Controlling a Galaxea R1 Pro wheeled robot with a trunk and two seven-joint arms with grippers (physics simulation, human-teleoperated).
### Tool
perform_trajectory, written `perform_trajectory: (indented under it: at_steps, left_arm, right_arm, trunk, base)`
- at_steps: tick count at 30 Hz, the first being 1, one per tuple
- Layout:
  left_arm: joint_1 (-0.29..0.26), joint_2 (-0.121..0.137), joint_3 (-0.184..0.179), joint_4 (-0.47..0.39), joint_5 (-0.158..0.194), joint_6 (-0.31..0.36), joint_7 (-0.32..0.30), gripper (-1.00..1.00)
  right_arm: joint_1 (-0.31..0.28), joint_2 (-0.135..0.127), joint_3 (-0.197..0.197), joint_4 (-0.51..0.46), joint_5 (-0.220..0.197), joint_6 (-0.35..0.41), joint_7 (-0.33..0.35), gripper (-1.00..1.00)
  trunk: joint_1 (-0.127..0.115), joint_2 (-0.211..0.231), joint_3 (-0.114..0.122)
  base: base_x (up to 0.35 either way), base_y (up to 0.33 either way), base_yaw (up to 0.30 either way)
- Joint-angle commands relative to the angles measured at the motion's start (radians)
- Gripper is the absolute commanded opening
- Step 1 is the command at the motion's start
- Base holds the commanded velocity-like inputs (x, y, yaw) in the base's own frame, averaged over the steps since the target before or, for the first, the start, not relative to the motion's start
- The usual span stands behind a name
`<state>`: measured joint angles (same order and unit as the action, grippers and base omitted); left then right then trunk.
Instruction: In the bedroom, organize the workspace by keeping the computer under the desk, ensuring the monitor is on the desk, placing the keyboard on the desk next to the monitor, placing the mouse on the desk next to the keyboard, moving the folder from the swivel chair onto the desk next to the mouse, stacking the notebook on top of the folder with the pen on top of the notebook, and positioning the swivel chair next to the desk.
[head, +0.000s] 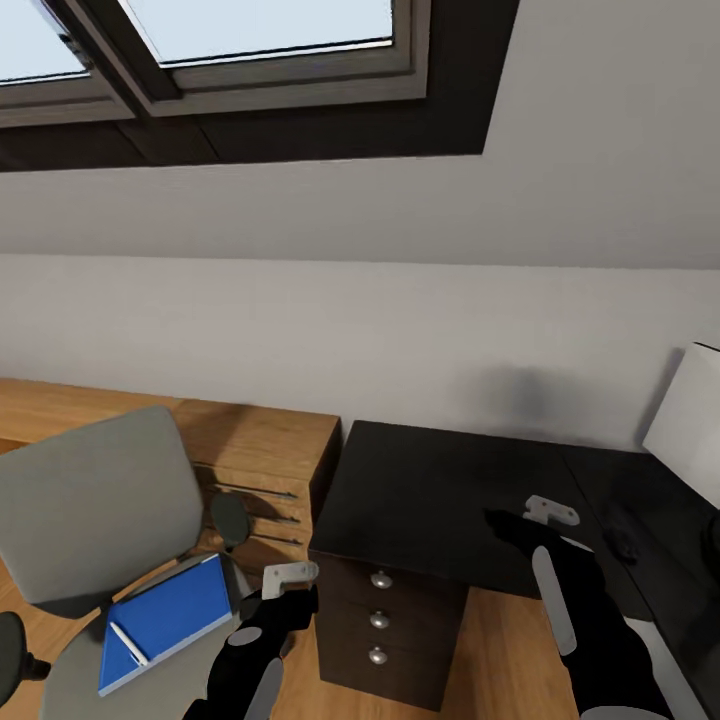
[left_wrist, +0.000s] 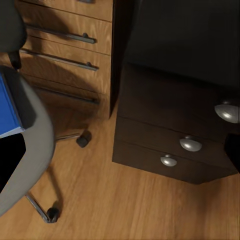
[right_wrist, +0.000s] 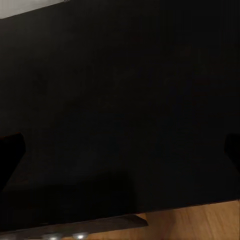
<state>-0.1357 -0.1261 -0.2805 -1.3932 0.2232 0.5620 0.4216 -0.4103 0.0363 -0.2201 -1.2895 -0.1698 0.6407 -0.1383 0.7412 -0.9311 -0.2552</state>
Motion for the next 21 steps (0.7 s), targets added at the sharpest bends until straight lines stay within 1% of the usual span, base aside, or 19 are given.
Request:
perform_trajectory:
  at_steps: [1, 5, 9, 21]
  left_arm:
    - [-0.001, 0.000, -0.002, -0.001, 0.011, 0.002, 0.010, 1.00]
    - [-0.001, 0.000, -0.002, -0.001, 0.011, 0.002, 0.009, 1.00]
    - [-0.001, 0.000, -0.002, -0.002, 0.011, 0.002, 0.009, 1.00]
    - [-0.001, 0.000, -0.002, -0.004, 0.012, 0.002, 0.009, 1.00]
  right_arm:
    - [-0.001, 0.001, -0.001, -0.002, -0.010, 0.004, -0.007, 1.00]
    - [-0.001, 0.001, -0.001, -0.002, -0.009, 0.003, -0.009, 1.00]
    - [-0.001, 0.001, -0.002, -0.002, -0.008, 0.002, -0.010, 1.00]
    - [-0.001, 0.000, -0.002, -0.001, -0.006, -0.002, -0.012, 1.00]
  trunk:
    - [0.000, -0.001, -0.001]
    - [0.000, -0.001, -0.001]
    - [0.000, -0.001, 0.000]
    - [0.000, -0.001, 0.005]
  base:
    - [0.035, -0.022, -0.064]
    - [0.021, -0.013, -0.099]
    - [0.009, -0.005, -0.167]
    - [0.002, -0.001, -0.230]
